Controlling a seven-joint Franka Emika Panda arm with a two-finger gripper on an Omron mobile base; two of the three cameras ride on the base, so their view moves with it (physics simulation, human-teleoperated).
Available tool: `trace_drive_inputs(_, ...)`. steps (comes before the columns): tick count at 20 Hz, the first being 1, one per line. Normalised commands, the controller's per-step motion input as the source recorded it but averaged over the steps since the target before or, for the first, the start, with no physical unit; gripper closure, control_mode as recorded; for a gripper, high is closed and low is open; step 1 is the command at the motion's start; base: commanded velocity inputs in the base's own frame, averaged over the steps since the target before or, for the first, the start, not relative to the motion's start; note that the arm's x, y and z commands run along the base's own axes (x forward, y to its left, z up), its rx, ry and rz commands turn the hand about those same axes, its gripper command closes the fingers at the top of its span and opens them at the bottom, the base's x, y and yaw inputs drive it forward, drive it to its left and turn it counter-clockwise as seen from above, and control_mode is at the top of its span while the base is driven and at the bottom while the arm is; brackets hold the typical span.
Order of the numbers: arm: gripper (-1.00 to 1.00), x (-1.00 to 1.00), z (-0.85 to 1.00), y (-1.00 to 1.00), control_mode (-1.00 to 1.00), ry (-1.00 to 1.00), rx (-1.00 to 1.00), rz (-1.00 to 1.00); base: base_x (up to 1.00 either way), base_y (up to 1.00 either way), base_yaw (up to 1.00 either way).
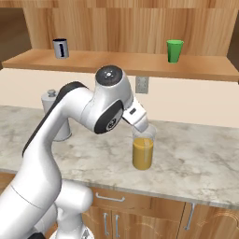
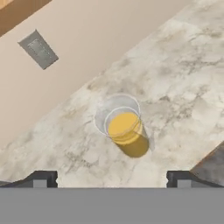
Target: There is a tray on the dining counter. Grab the cup, mug, and pitcher and place them on the tray. The pitcher may be placed next to the tray if it cannot fit the tray.
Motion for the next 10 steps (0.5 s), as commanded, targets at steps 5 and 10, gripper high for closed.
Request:
trace_drive_inputs(5,-1.00,0.00,0.36,-0.30,-1.00,-0.08,0.19,-0.34,0.00,0.00,0.00)
trace_drive_inputs(10,-1.00,0.00,0.25,-0.34,-1.00,-0.13,0.23,-0.28,0.00,0.00,0.00)
